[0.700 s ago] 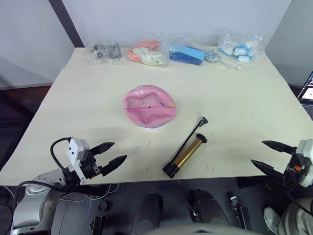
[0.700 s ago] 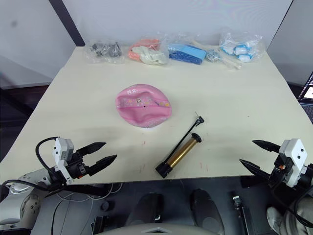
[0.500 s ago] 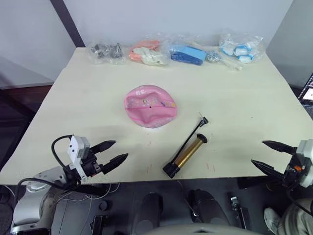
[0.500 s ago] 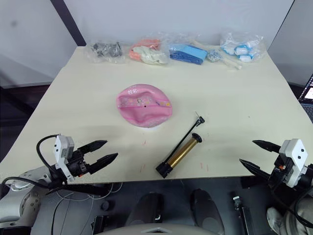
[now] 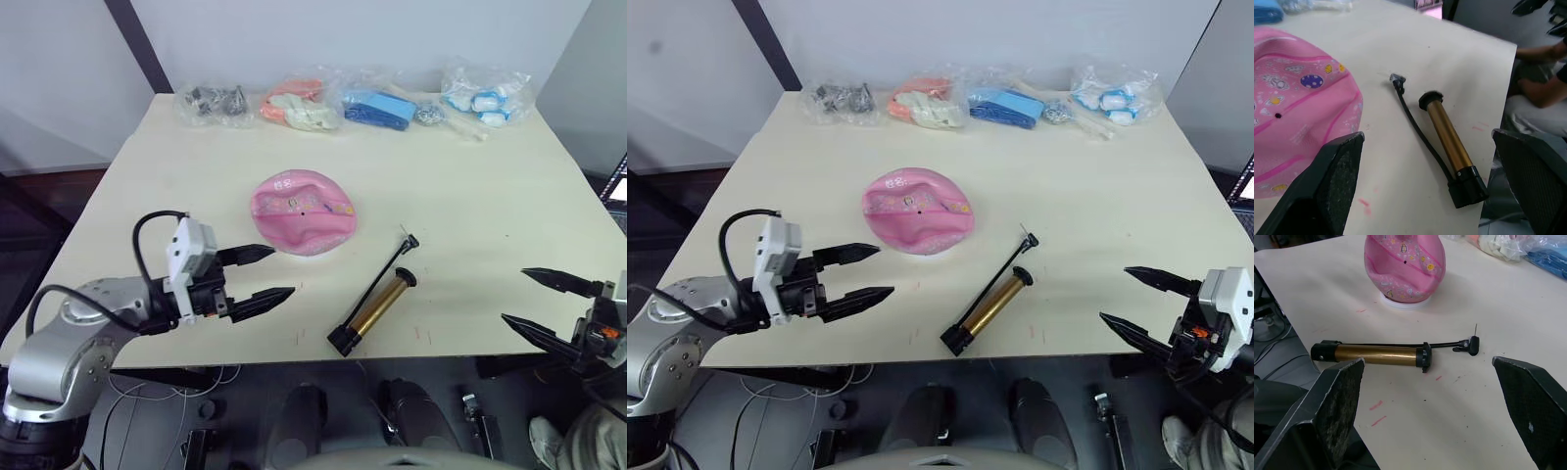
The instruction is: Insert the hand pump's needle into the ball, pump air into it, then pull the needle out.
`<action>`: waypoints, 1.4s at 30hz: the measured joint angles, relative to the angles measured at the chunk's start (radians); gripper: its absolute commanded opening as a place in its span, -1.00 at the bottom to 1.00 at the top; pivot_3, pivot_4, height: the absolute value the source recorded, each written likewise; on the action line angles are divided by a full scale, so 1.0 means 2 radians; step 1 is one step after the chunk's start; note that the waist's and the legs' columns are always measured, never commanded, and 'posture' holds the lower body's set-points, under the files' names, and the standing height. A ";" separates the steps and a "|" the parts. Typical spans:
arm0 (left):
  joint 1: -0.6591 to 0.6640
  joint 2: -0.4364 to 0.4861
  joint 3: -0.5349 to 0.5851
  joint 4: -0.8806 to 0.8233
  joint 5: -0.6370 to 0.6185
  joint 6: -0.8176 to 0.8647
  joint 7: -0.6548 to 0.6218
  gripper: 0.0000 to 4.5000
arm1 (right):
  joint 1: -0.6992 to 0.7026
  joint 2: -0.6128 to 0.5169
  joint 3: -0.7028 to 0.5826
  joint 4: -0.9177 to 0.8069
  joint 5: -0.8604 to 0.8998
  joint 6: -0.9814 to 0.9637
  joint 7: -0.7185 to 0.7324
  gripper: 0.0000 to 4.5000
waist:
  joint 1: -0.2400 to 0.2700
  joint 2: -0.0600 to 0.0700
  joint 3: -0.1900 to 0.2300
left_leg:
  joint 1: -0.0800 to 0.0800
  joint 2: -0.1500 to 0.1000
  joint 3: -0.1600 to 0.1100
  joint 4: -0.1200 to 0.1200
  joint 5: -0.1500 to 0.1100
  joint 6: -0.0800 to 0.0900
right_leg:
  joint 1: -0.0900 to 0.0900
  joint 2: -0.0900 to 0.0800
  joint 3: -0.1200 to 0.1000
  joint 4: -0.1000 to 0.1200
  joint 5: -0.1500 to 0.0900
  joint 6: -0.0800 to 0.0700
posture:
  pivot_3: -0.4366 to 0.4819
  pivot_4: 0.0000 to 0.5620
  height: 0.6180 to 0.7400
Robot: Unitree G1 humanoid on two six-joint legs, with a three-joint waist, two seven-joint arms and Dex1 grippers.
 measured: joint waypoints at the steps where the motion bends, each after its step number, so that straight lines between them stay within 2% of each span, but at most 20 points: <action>1: -0.030 0.007 -0.018 -0.002 -0.006 0.028 0.008 0.99 | 0.007 0.000 -0.009 -0.011 0.006 0.004 -0.001 0.95 | 0.001 0.000 0.000 | 0.000 0.000 0.000 0.000 0.000 0.000 | 0.000 0.000 0.000 0.000 0.000 0.000 | -0.05 -0.47 1.00; 4: -0.123 -0.008 -0.081 -0.005 -0.006 0.091 0.054 0.99 | 0.023 -0.004 -0.033 -0.043 0.022 0.017 -0.003 0.95 | -0.001 0.000 0.000 | 0.000 -0.001 0.000 0.000 0.000 0.000 | 0.000 0.000 0.000 0.000 0.000 0.000 | -0.05 -0.47 1.00; 5: -0.124 -0.008 -0.082 -0.005 -0.005 0.092 0.054 0.99 | 0.023 -0.004 -0.033 -0.043 0.022 0.017 -0.003 0.95 | -0.002 0.000 0.000 | 0.000 -0.001 0.000 0.000 0.000 0.000 | 0.000 0.000 0.000 0.000 0.000 0.000 | -0.05 -0.47 1.00; 6: -0.145 -0.019 -0.109 -0.003 0.005 0.107 0.068 0.99 | 0.034 -0.004 -0.045 -0.049 0.025 0.022 -0.004 0.95 | -0.002 0.000 0.000 | 0.000 -0.001 0.000 0.000 0.000 0.000 | 0.000 0.000 0.000 0.000 0.000 0.000 | -0.05 -0.47 1.00; 11: -0.216 -0.052 -0.170 0.010 0.018 0.173 0.112 0.99 | 0.052 -0.004 -0.075 -0.067 0.034 0.032 -0.013 0.95 | 0.000 -0.001 0.000 | 0.000 -0.001 -0.001 0.000 0.000 0.000 | 0.001 0.000 0.000 0.000 0.000 0.001 | -0.05 -0.47 1.00; 15: -0.276 -0.117 -0.215 0.046 0.042 0.224 0.164 0.99 | 0.067 0.001 -0.092 -0.088 0.039 0.035 -0.023 0.95 | 0.000 0.000 0.000 | 0.000 -0.001 -0.001 0.000 0.000 0.000 | 0.001 0.000 0.000 0.000 0.000 0.001 | -0.05 -0.47 1.00; 23: -0.296 -0.187 -0.274 0.097 0.096 0.241 0.209 0.99 | 0.076 0.001 -0.106 -0.106 0.054 0.051 -0.038 0.95 | 0.000 0.000 0.000 | 0.000 -0.001 -0.001 0.000 0.000 0.000 | 0.001 0.000 0.000 0.000 0.000 0.001 | -0.05 -0.47 1.00; 29: -0.298 -0.231 -0.329 0.121 0.155 0.207 0.230 0.99 | 0.075 -0.001 -0.105 -0.122 0.060 0.064 -0.049 0.95 | 0.000 0.000 0.000 | 0.000 -0.001 -0.001 0.000 0.000 0.000 | 0.001 0.000 0.000 0.000 0.000 0.001 | -0.05 -0.47 1.00; 30: -0.298 -0.238 -0.331 0.127 0.160 0.204 0.232 0.76 | 0.074 -0.001 -0.105 -0.126 0.060 0.066 -0.050 1.00 | 0.000 0.000 0.000 | 0.000 -0.001 -0.001 0.000 0.000 0.000 | 0.001 0.000 0.000 0.000 0.000 0.001 | -0.05 -0.47 1.00; 31: -0.298 -0.241 -0.333 0.136 0.170 0.196 0.232 0.64 | 0.070 -0.001 -0.104 -0.127 0.061 0.067 -0.054 1.00 | -0.001 0.000 0.000 | 0.000 -0.001 -0.001 0.000 0.000 0.000 | 0.001 0.000 0.000 0.000 0.000 0.001 | -0.05 -0.47 1.00; 34: -0.299 -0.244 -0.338 0.157 0.192 0.183 0.229 0.01 | 0.066 -0.001 -0.102 -0.126 0.061 0.071 -0.058 1.00 | -0.001 0.000 0.000 | 0.000 -0.001 -0.001 0.000 0.000 0.000 | 0.001 0.000 0.000 0.000 0.000 0.001 | -0.05 -0.47 1.00; 42: -0.301 -0.289 -0.370 0.222 0.243 0.139 0.227 0.01 | 0.045 -0.001 -0.088 -0.126 0.060 0.076 -0.062 1.00 | 0.001 0.000 0.000 | -0.001 -0.002 -0.001 0.000 0.000 0.000 | 0.001 0.000 0.000 0.000 0.000 0.001 | -0.05 -0.47 1.00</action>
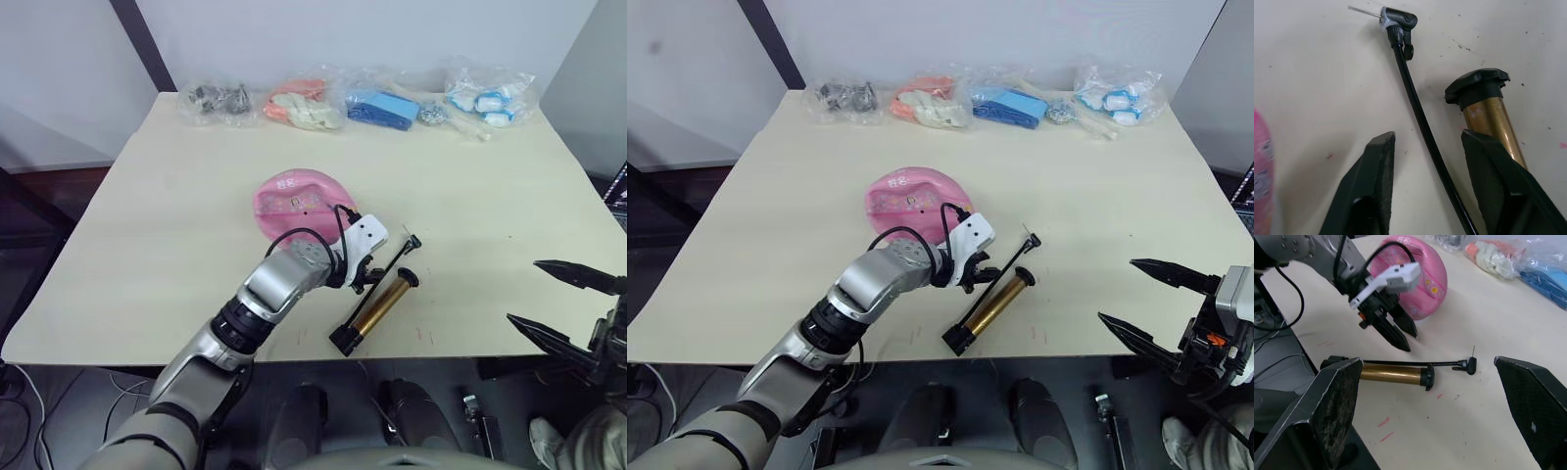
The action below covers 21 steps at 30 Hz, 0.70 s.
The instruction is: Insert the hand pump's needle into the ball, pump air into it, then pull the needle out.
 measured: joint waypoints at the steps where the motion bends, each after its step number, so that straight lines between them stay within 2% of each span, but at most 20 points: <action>1: -0.001 -0.006 -0.001 0.010 0.006 -0.005 -0.001 0.01 | 0.000 0.000 0.002 0.000 0.000 0.000 -0.001 1.00 | 0.000 0.000 0.000 | 0.000 0.000 0.000 0.000 0.000 0.000 | 0.000 0.000 0.000 0.000 0.000 0.000 | -0.05 -0.47 1.00; 10: -0.035 -0.069 -0.008 0.110 0.053 -0.031 -0.003 0.01 | -0.006 -0.001 0.005 0.000 0.000 0.001 -0.006 1.00 | 0.000 0.000 0.000 | 0.000 0.000 0.000 0.000 0.000 0.000 | 0.000 0.000 0.000 0.000 0.000 0.000 | -0.05 -0.47 1.00; 16: -0.043 -0.088 -0.010 0.146 0.073 -0.031 -0.005 0.01 | 0.002 -0.001 0.005 -0.001 0.000 0.001 -0.006 1.00 | 0.000 0.000 0.000 | 0.000 0.000 0.000 0.000 0.000 0.000 | 0.000 0.000 0.000 0.000 0.001 0.001 | -0.05 -0.47 1.00; 21: -0.076 -0.107 -0.021 0.185 0.092 -0.007 -0.011 0.01 | 0.007 -0.001 0.005 -0.004 0.000 0.002 -0.010 1.00 | -0.001 0.000 0.000 | 0.000 0.000 0.000 0.000 0.000 0.000 | 0.000 0.000 0.000 0.000 0.001 0.002 | -0.05 -0.47 1.00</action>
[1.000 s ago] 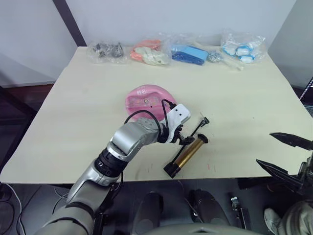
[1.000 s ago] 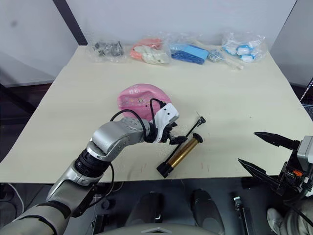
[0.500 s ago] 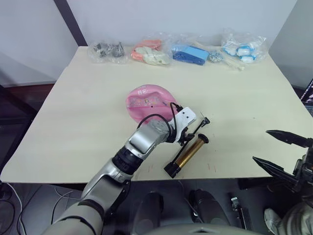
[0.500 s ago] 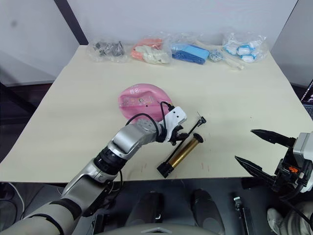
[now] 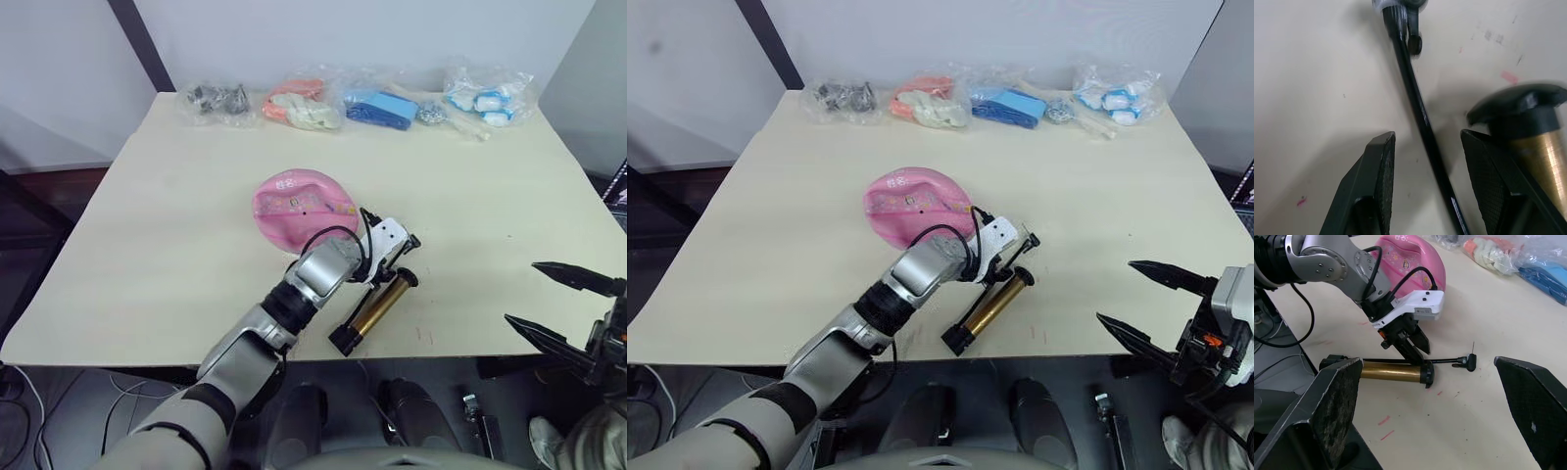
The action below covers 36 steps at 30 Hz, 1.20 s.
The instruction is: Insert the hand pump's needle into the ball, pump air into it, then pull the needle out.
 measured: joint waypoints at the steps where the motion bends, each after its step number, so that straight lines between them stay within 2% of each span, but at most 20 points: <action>1: -0.002 -0.003 0.000 0.003 0.001 0.002 -0.002 0.01 | 0.001 0.000 0.000 0.000 0.000 0.000 -0.001 1.00 | 0.000 0.000 0.000 | 0.000 0.000 0.000 0.000 0.000 0.000 | 0.000 0.000 0.000 0.000 0.000 0.000 | -0.05 -0.47 1.00; 9: -0.007 -0.010 -0.012 0.006 0.023 0.008 -0.010 0.01 | 0.011 0.001 0.000 -0.009 0.001 0.000 -0.007 1.00 | 0.000 0.000 0.000 | 0.000 0.000 0.000 0.000 0.000 0.000 | 0.000 0.000 0.000 0.000 -0.001 -0.001 | -0.05 -0.47 1.00; 14: -0.010 -0.013 -0.013 0.014 0.035 0.006 -0.013 -0.54 | 0.016 0.003 0.000 -0.010 0.001 0.000 -0.008 1.00 | 0.000 0.000 0.000 | 0.000 0.000 0.000 0.000 0.000 0.000 | 0.000 0.000 0.000 0.000 -0.001 -0.001 | -0.05 -0.47 1.00; 15: -0.011 -0.014 -0.012 0.015 0.036 0.005 -0.014 -0.71 | 0.017 0.003 0.000 -0.011 0.001 0.000 -0.010 1.00 | 0.000 0.000 0.000 | 0.000 0.000 0.000 0.000 0.000 0.000 | 0.000 0.000 0.000 0.000 -0.001 -0.001 | -0.05 -0.47 1.00; 16: -0.011 -0.014 -0.012 0.015 0.036 0.005 -0.015 -0.76 | 0.017 0.003 0.000 -0.011 0.001 0.000 -0.010 1.00 | 0.000 0.000 0.000 | 0.000 0.000 0.000 0.000 0.000 0.000 | 0.000 0.000 0.000 0.000 -0.001 -0.001 | -0.05 -0.47 1.00; 17: -0.011 -0.013 -0.011 0.015 0.036 0.006 -0.018 -0.95 | 0.017 0.003 0.000 -0.011 0.001 0.000 -0.010 1.00 | 0.000 0.000 0.000 | 0.000 0.000 0.000 0.000 0.000 0.000 | 0.000 0.000 0.000 0.000 -0.001 -0.001 | -0.05 -0.47 1.00; 18: -0.009 -0.012 -0.007 0.012 0.035 0.006 -0.020 -0.98 | 0.017 0.003 0.000 -0.012 0.001 0.000 -0.011 1.00 | 0.000 0.000 0.000 | 0.000 0.000 0.000 0.000 0.000 0.000 | 0.000 0.000 0.000 0.000 -0.001 -0.001 | -0.05 -0.47 1.00; 29: 0.036 0.051 0.046 -0.092 -0.010 -0.030 -0.088 -0.98 | 0.013 0.008 0.000 -0.014 0.007 0.014 -0.040 1.00 | 0.000 0.000 0.000 | 0.000 0.000 0.000 0.000 0.000 0.000 | 0.000 0.000 0.000 0.000 -0.001 -0.001 | -0.05 -0.47 1.00; 36: 0.068 0.075 0.071 -0.116 -0.033 -0.132 -0.141 -0.98 | -0.033 0.009 0.035 -0.033 0.045 0.068 -0.144 1.00 | -0.001 0.000 0.000 | 0.000 0.000 0.000 0.000 0.000 0.000 | 0.000 0.000 0.000 0.000 -0.001 -0.001 | -0.05 -0.47 1.00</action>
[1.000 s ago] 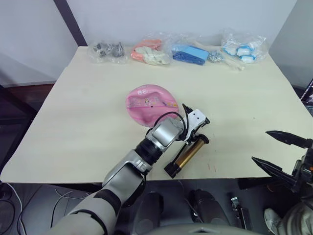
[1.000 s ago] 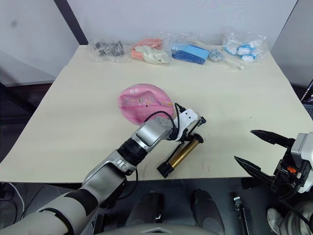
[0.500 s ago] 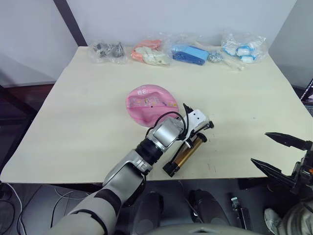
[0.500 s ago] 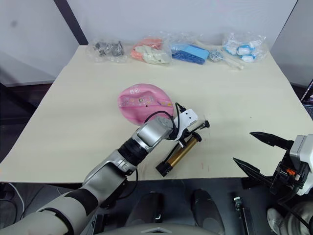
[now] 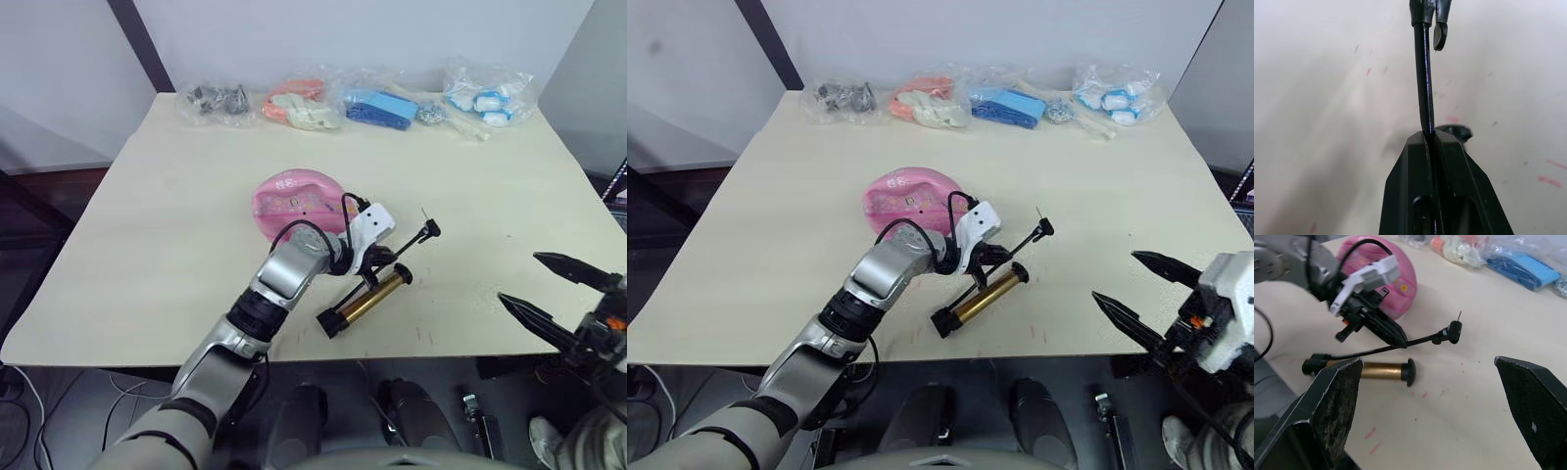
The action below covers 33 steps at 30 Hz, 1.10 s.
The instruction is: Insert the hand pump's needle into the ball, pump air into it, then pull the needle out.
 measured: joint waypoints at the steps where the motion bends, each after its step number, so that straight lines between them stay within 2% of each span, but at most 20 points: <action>1: 0.006 0.002 0.007 -0.004 -0.002 -0.018 -0.008 -0.98 | -0.013 0.000 0.012 -0.008 0.015 0.016 -0.029 1.00 | 0.000 0.000 0.000 | 0.000 0.000 0.000 0.000 0.000 0.000 | 0.000 0.000 0.000 0.000 0.000 0.000 | -0.05 -0.47 1.00; 5: 0.018 0.003 0.021 -0.007 -0.011 -0.055 -0.022 -0.98 | -0.058 -0.016 0.048 -0.027 0.038 0.079 -0.136 1.00 | 0.000 0.000 0.000 | 0.000 0.000 0.000 0.000 0.000 0.000 | 0.000 0.000 0.000 0.000 0.000 0.000 | -0.05 -0.47 1.00; 10: 0.029 -0.002 0.036 -0.008 -0.018 -0.100 -0.032 -0.98 | -0.166 -0.007 0.111 0.027 0.165 0.134 -0.265 1.00 | 0.000 0.000 0.000 | 0.000 0.000 0.000 0.000 0.000 0.000 | 0.000 0.000 0.001 0.000 0.000 0.001 | -0.05 -0.47 1.00; 13: 0.041 -0.002 0.038 -0.011 -0.021 -0.119 -0.041 -0.98 | -0.226 0.003 0.146 0.061 0.207 0.145 -0.321 1.00 | 0.001 0.000 0.000 | -0.001 0.000 0.000 0.000 0.000 0.000 | 0.000 0.000 0.000 0.000 0.001 0.002 | -0.05 -0.47 1.00; 16: 0.049 0.007 0.041 -0.013 -0.020 -0.133 -0.043 -0.98 | -0.270 0.011 0.172 0.090 0.235 0.153 -0.342 1.00 | -0.002 0.000 0.000 | 0.000 0.000 0.000 0.000 0.000 0.000 | 0.000 0.000 0.001 0.000 0.001 0.002 | -0.05 -0.47 1.00; 17: 0.055 0.010 0.041 -0.014 -0.020 -0.143 -0.044 -0.98 | -0.312 0.013 0.191 0.123 0.255 0.163 -0.354 1.00 | -0.004 0.000 0.000 | 0.000 0.000 0.001 0.000 0.000 0.000 | 0.000 0.000 0.001 0.000 0.002 0.002 | -0.05 -0.47 1.00; 20: 0.065 0.010 0.041 -0.020 -0.020 -0.152 -0.045 -0.98 | -0.348 0.012 0.209 0.151 0.277 0.175 -0.363 1.00 | -0.001 0.000 0.000 | 0.000 0.000 0.000 0.000 0.000 0.000 | 0.000 0.000 0.001 0.000 0.002 0.003 | -0.05 -0.47 1.00; 28: 0.075 0.015 0.049 -0.033 -0.020 -0.161 -0.042 -0.98 | -0.385 0.012 0.241 0.191 0.285 0.201 -0.374 1.00 | -0.001 0.000 0.000 | -0.001 0.000 0.001 0.000 0.000 0.001 | 0.000 0.000 0.001 -0.001 0.002 0.002 | -0.05 -0.47 1.00; 29: 0.076 0.016 0.049 -0.034 -0.020 -0.162 -0.042 -1.00 | -0.387 0.012 0.242 0.192 0.286 0.203 -0.374 0.83 | -0.001 0.000 0.000 | -0.001 0.000 0.001 0.000 0.000 0.001 | 0.000 0.000 0.001 -0.001 0.002 0.002 | -0.05 -0.47 1.00; 30: 0.077 0.016 0.049 -0.036 -0.020 -0.162 -0.042 -1.00 | -0.388 0.013 0.242 0.192 0.288 0.204 -0.374 0.77 | -0.001 0.000 0.000 | -0.001 0.000 0.001 0.000 0.000 0.001 | 0.000 0.000 0.001 -0.001 0.002 0.002 | -0.05 -0.47 1.00; 33: 0.083 0.018 0.049 -0.041 -0.020 -0.162 -0.042 -1.00 | -0.400 0.013 0.247 0.200 0.292 0.209 -0.372 0.77 | -0.001 0.000 0.000 | -0.001 0.000 0.001 0.000 0.000 0.001 | 0.000 0.000 0.001 -0.001 0.002 0.002 | -0.05 -0.47 1.00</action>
